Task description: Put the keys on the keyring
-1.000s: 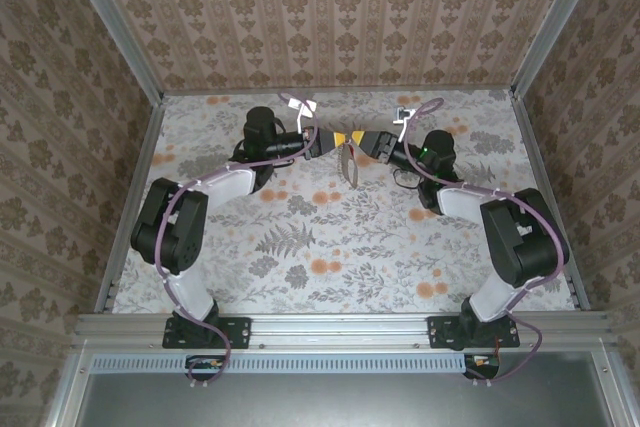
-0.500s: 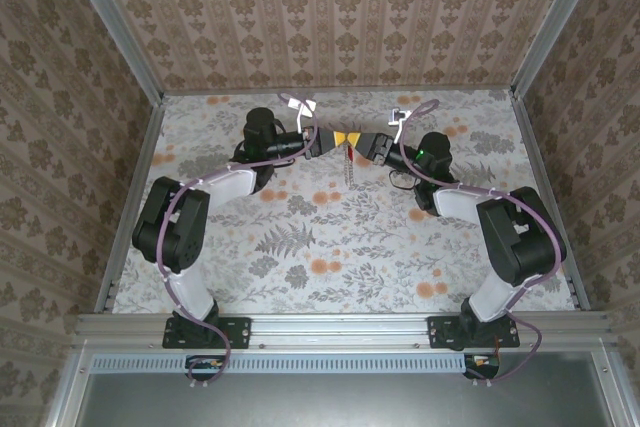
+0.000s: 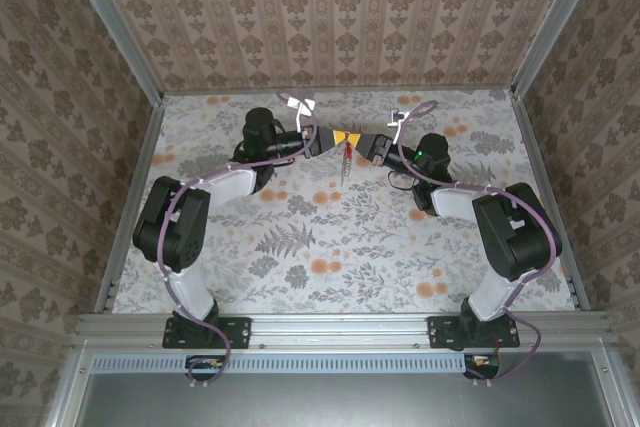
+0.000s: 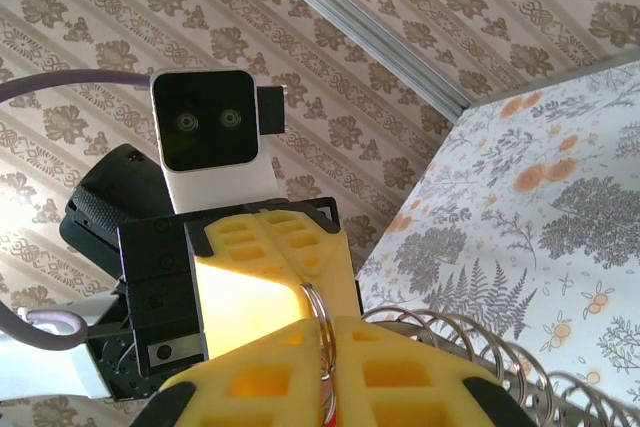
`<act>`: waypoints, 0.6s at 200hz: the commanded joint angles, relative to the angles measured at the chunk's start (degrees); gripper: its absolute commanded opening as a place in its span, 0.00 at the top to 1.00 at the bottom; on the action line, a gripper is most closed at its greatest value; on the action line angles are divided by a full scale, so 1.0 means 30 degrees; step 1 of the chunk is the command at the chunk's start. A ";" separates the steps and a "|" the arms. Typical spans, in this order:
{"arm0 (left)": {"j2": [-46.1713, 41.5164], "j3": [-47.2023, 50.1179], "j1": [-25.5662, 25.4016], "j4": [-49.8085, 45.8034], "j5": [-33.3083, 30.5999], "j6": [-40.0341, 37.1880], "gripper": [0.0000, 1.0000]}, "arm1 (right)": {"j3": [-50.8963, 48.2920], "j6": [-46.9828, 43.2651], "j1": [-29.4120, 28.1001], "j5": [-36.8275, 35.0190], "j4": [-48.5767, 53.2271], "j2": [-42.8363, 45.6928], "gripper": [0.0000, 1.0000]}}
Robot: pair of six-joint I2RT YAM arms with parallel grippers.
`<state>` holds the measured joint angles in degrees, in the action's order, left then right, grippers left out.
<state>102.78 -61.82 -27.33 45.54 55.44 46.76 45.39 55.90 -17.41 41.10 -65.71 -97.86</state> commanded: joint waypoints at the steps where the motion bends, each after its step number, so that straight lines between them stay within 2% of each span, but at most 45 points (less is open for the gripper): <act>1: 0.0185 0.0054 0.0091 0.1106 0.0006 0.0203 1.00 | 0.0310 0.0188 -0.0144 0.0393 -0.1091 -0.0174 0.91; 11: 0.0219 0.0041 0.0087 0.1153 0.0006 0.0233 1.00 | 0.0384 0.0260 -0.0128 0.0395 -0.1171 -0.0206 0.96; 21: 0.0222 0.0067 0.0087 0.1167 0.0035 0.0233 1.00 | 0.0426 0.0292 -0.0127 0.0392 -0.1241 -0.0218 0.95; 27: 0.0244 0.0070 0.0087 0.1196 0.0043 0.0247 1.00 | 0.0476 0.0320 -0.0133 0.0391 -0.1265 -0.0220 0.91; 38: 0.0240 0.0073 0.0087 0.1212 0.0065 0.0262 1.00 | 0.0544 0.0371 -0.0124 0.0314 -0.1206 -0.0277 0.77; 47: 0.0251 0.0071 0.0088 0.1252 0.0093 0.0299 1.00 | 0.0589 0.0379 -0.0142 0.0263 -0.1193 -0.0306 0.75; 60: 0.0251 0.0070 0.0102 0.1307 0.0109 0.0335 1.00 | 0.0689 0.0409 -0.0135 0.0215 -0.1223 -0.0436 0.78; 103: 0.0236 0.0114 0.0083 0.1344 0.0140 0.0350 1.00 | 0.0780 0.0607 -0.0136 0.0278 -0.1566 -0.0777 1.00; 120: 0.0222 0.0129 0.0096 0.1374 0.0141 0.0350 1.00 | 0.0779 0.0554 -0.0100 0.0329 -0.1576 -0.0777 1.00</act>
<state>103.13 -61.60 -27.05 46.76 55.24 47.20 46.04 57.45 -17.52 41.12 -67.53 -99.39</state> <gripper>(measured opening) 0.054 0.067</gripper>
